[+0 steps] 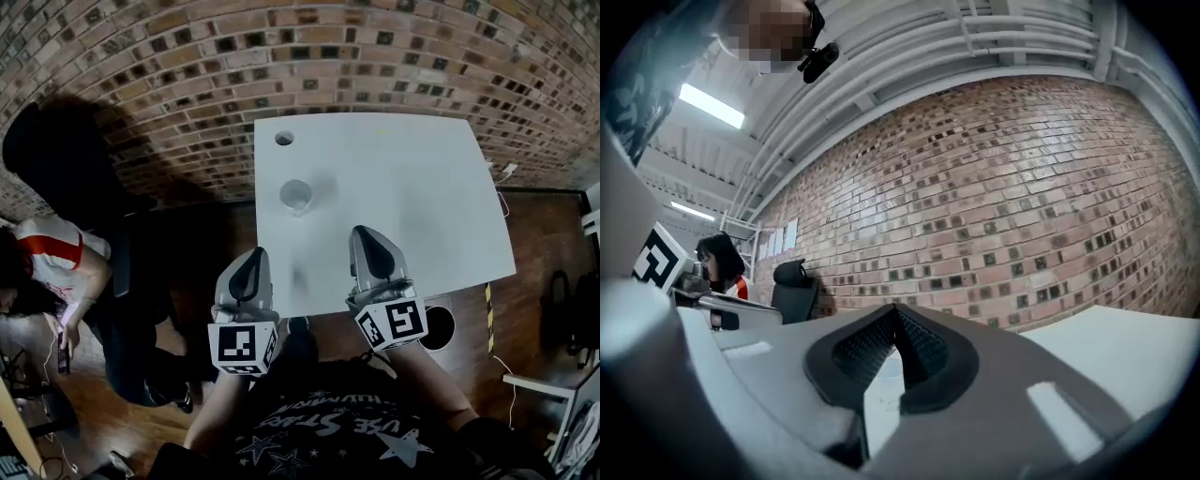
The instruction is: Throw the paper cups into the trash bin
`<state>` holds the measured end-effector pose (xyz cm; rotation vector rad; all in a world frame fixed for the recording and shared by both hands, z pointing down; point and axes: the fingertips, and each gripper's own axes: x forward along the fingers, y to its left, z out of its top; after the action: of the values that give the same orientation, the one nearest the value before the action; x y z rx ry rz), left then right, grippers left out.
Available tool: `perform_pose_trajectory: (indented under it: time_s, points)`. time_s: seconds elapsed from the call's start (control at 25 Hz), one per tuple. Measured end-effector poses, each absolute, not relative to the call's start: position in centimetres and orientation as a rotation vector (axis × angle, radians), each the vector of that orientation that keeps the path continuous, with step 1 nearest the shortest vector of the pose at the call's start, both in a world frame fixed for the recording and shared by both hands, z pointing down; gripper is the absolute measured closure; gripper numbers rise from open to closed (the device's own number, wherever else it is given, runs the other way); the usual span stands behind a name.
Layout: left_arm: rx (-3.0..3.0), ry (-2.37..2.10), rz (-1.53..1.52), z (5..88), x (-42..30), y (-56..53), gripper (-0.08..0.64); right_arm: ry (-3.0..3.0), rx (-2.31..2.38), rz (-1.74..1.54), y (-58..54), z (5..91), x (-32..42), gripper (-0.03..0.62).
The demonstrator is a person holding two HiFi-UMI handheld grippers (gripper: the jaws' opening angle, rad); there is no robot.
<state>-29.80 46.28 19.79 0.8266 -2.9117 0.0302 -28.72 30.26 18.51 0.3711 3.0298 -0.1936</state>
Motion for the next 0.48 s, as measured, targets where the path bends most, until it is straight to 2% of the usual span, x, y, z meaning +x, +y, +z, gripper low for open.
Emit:
perform_pose_trajectory:
  time_s: [0.48]
  points:
    - [0.924, -2.83, 0.01, 21.8, -36.9, 48.0, 0.555, 3.17, 0.302, -0.167, 32.1, 22.3, -35.7, 0.585]
